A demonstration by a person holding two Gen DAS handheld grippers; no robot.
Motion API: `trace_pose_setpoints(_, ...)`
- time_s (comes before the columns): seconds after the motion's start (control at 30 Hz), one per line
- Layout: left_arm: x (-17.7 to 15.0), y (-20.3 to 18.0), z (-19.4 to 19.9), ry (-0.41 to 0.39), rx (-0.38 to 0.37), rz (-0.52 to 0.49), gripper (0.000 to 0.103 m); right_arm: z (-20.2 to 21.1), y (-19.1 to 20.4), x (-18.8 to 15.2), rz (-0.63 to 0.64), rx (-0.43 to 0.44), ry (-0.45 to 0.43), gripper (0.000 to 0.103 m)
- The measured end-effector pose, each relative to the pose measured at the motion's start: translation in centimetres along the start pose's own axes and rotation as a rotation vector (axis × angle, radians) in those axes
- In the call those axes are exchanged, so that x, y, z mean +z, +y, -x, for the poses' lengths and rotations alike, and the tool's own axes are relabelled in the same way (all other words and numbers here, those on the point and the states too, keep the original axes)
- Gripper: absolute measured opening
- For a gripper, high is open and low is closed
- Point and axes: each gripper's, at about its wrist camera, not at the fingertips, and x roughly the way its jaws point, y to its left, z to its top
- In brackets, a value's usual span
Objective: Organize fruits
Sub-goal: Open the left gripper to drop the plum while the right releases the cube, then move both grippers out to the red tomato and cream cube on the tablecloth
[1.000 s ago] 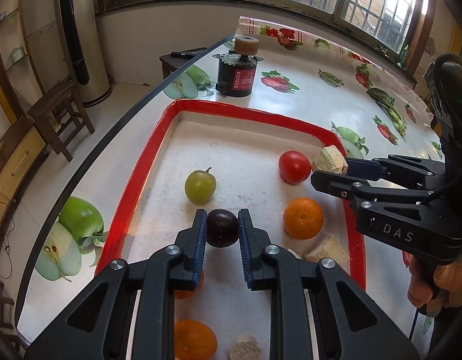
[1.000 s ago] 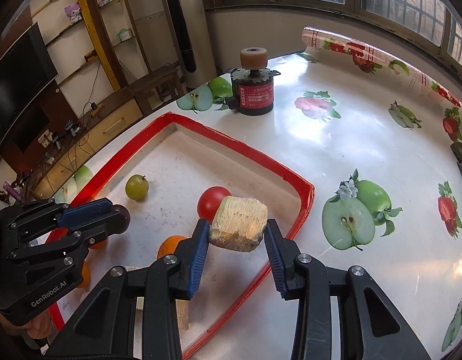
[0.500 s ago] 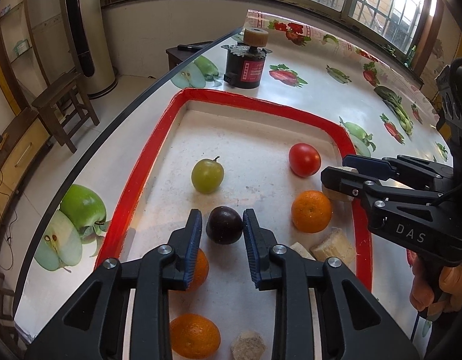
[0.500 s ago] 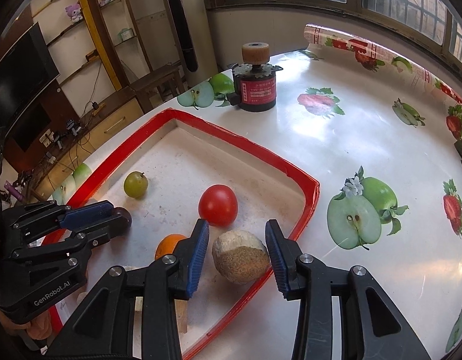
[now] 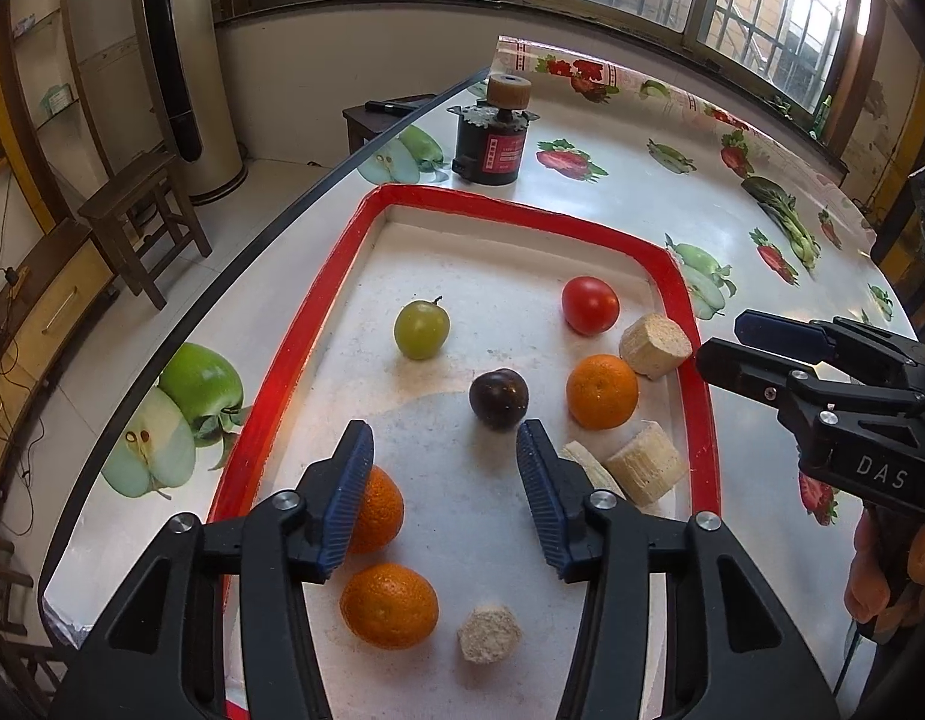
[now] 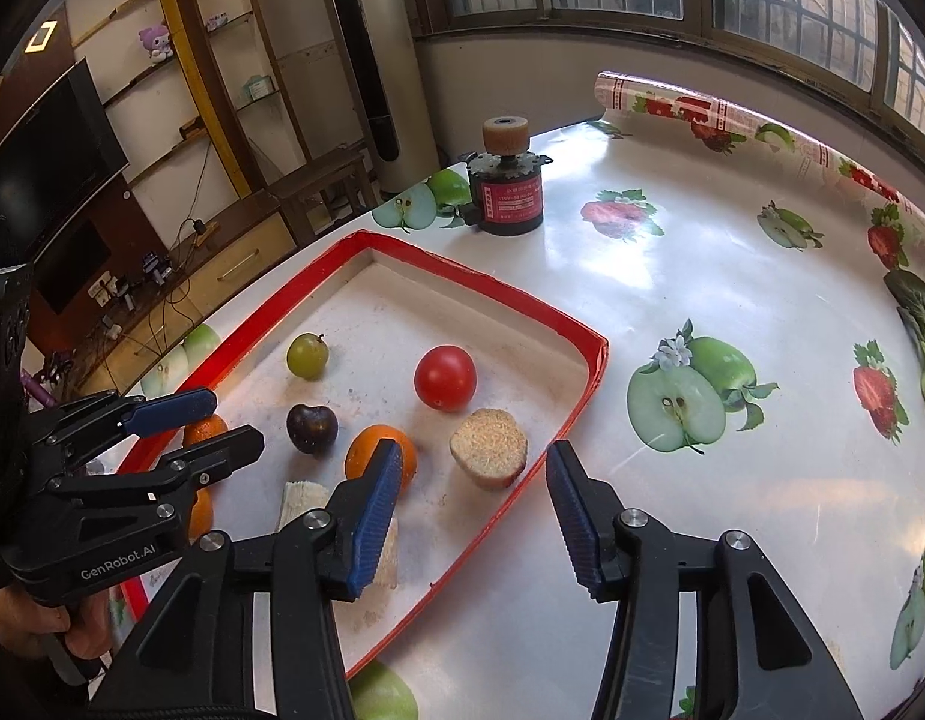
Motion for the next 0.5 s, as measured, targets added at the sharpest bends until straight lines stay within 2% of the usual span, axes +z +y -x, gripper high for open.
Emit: trace_pose_setpoints(0.5,-1.4,-3.0,2.1,-0.012,-0.057,-0.034,0.048,5.2,-3.1,-4.2,-0.080,-0.035,-0.044,0.054)
